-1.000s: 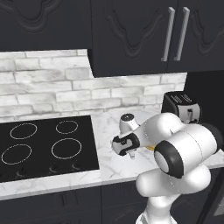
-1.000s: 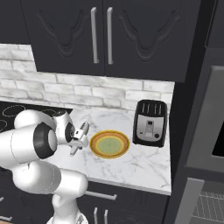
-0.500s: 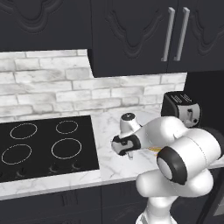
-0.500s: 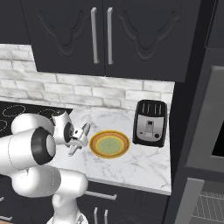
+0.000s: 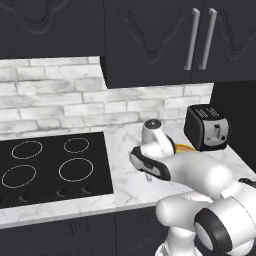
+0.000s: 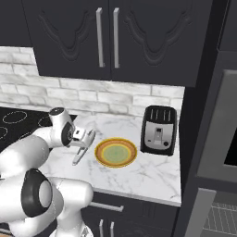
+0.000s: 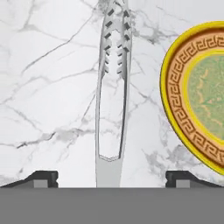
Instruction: Pick up the tongs from the counter and place them near the plate next to the oven.
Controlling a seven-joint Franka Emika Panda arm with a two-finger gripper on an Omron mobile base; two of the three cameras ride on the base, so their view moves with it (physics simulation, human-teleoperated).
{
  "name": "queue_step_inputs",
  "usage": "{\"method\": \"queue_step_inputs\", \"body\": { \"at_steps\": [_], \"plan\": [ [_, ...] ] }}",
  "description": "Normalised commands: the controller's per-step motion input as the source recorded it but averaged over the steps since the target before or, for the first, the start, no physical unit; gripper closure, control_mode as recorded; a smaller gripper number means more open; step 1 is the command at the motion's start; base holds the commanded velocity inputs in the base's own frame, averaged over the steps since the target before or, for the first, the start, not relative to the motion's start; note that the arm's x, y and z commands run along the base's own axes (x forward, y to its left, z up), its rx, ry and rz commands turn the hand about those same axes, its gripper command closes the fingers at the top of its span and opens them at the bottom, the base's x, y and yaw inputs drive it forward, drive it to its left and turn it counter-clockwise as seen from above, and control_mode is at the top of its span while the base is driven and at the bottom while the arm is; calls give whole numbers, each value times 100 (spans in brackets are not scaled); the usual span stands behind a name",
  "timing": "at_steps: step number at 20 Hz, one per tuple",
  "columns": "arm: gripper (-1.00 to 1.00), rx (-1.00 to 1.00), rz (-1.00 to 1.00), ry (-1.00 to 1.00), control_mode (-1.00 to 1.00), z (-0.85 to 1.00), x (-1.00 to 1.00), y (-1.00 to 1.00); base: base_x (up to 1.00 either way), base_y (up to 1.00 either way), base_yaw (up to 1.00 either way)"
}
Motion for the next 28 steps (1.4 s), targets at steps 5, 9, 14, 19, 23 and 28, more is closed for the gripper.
{"method": "queue_step_inputs", "body": {
  "at_steps": [5,9,14,19,23,28],
  "plan": [
    [-100,0,0,-5,-100,83,-14,-1,0,0,0],
    [-100,0,0,-5,-100,73,-25,-1,0,0,0],
    [-100,4,0,-13,-100,38,-61,-1,0,0,0],
    [-100,5,0,-23,-100,30,-79,-3,0,0,0],
    [-100,3,0,-28,-100,39,-80,-5,0,0,0],
    [-100,1,0,-27,-100,62,-58,-2,0,0,0]
  ]
}}
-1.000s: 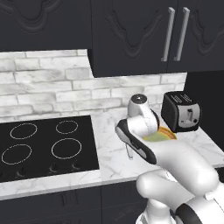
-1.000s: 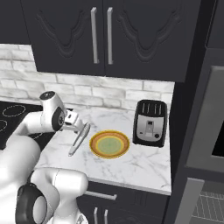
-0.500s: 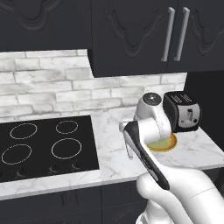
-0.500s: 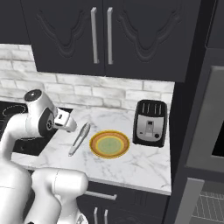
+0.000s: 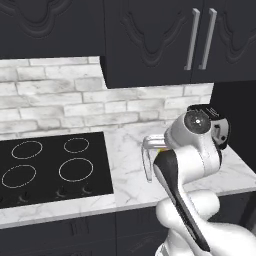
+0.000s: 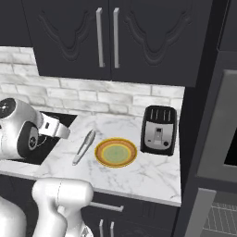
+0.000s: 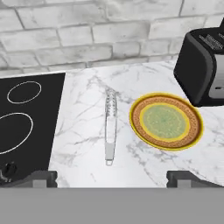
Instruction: Pick up the tongs from the counter and place them near the plate next to the oven.
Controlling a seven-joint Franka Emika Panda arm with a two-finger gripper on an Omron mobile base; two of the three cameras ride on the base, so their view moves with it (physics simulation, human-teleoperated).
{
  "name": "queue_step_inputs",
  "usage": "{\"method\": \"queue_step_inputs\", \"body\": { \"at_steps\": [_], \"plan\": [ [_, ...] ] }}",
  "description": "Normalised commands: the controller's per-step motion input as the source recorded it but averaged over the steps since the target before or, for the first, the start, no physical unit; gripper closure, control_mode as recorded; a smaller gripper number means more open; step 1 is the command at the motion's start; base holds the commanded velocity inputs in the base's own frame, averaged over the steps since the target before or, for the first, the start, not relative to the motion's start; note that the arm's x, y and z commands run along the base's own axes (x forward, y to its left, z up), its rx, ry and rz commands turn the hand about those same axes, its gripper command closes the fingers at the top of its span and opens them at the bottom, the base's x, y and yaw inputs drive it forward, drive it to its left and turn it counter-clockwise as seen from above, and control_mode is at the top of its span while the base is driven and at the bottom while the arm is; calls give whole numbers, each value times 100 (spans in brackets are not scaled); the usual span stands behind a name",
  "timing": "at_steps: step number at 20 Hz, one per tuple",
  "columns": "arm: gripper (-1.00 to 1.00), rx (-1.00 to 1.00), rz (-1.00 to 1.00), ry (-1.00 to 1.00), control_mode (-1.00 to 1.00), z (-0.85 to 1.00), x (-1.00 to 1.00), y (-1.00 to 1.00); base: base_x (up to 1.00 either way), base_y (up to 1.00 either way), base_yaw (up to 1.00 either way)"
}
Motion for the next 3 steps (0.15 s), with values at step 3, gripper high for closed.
{"method": "queue_step_inputs", "body": {
  "at_steps": [3],
  "plan": [
    [-100,0,0,-20,-100,88,-22,-1,0,0,0]
  ]
}}
